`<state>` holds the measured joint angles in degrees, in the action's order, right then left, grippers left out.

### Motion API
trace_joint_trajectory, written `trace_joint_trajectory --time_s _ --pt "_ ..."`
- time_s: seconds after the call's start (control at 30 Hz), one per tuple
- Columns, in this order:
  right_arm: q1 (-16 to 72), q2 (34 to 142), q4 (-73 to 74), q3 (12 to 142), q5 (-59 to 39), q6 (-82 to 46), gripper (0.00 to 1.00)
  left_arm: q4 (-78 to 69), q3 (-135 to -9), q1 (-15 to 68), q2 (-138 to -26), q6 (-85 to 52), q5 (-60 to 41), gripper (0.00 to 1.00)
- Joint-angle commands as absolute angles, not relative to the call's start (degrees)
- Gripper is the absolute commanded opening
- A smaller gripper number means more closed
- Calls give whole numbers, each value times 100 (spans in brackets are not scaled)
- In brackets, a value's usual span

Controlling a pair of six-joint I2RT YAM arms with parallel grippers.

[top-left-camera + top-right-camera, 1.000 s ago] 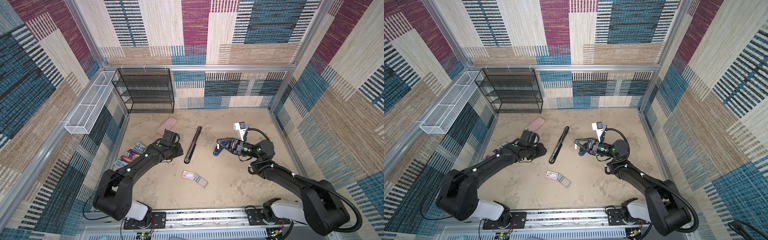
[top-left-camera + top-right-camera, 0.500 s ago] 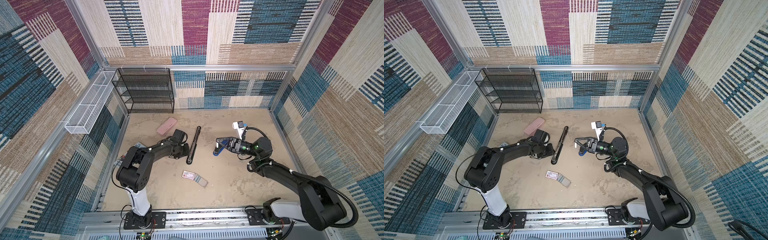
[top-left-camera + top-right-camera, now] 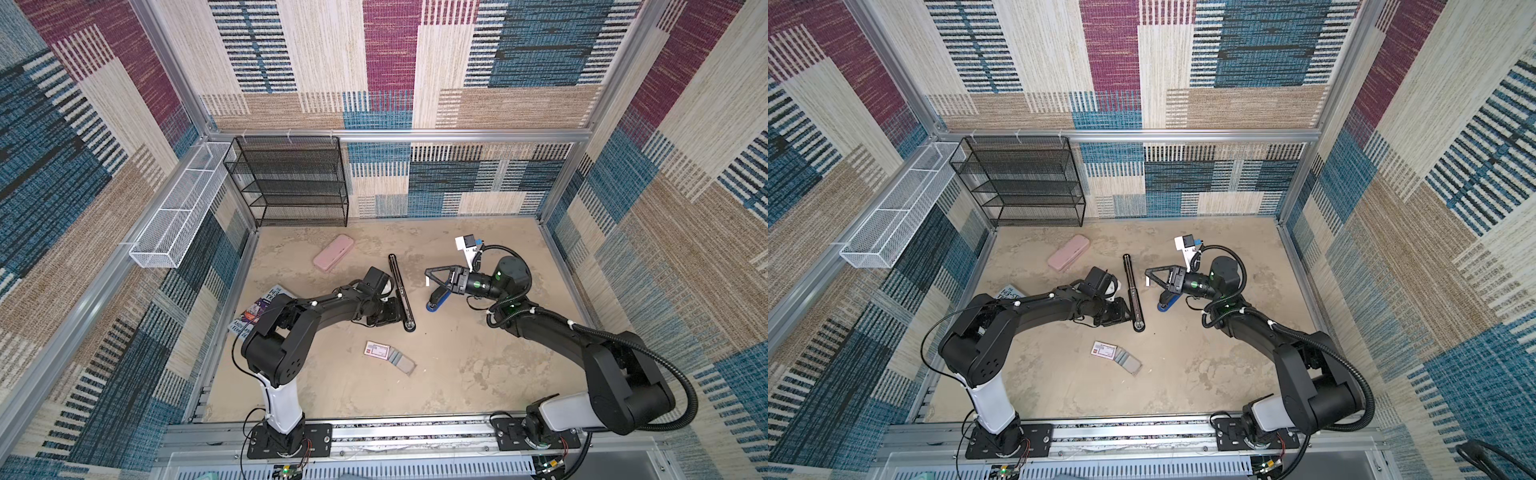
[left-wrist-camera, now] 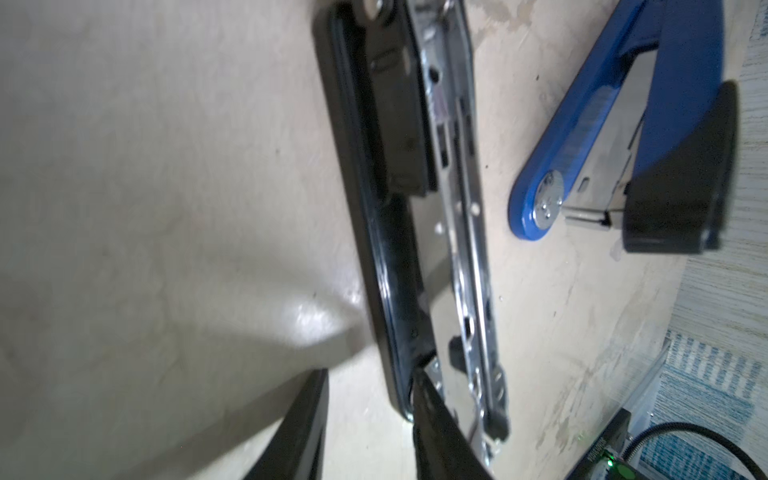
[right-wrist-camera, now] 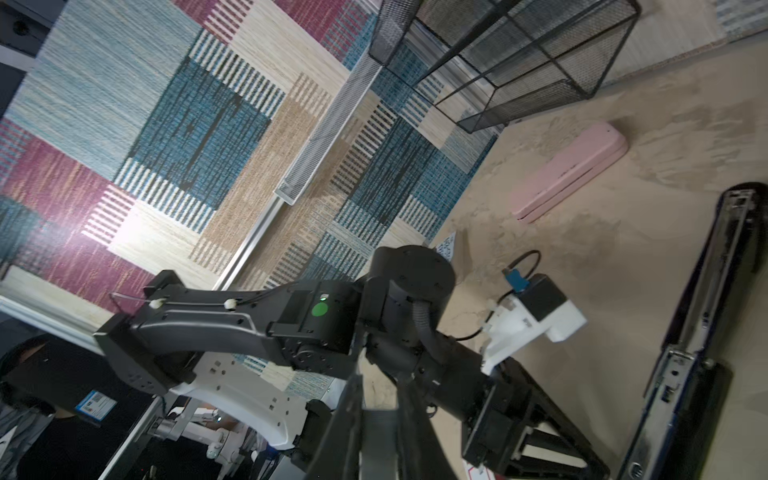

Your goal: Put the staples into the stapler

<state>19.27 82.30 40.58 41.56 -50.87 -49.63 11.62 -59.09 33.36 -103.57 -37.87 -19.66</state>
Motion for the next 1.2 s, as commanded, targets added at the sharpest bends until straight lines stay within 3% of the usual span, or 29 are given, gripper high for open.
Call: trace_joint_trajectory --time_s 0.0,0.2,0.37,0.57,1.17 --pt "1952 8402 2723 4555 -4617 -4049 17 1249 -5579 3272 -9906 -3942 -1768 37" --pt "2388 8911 614 5665 -2902 -2911 18 1531 -4833 3120 -8869 -3990 -1373 37" --pt "2791 9577 -340 6490 -1654 -2736 18 1781 -4473 3116 -8064 -3964 -1147 38" --pt "3310 10335 -1071 7263 -408 -2700 17 1346 -4098 3120 -7259 -3832 -1573 41" --pt "4040 11283 -1626 7998 996 -2711 15 845 -3859 3129 -6750 -3702 -2361 43"
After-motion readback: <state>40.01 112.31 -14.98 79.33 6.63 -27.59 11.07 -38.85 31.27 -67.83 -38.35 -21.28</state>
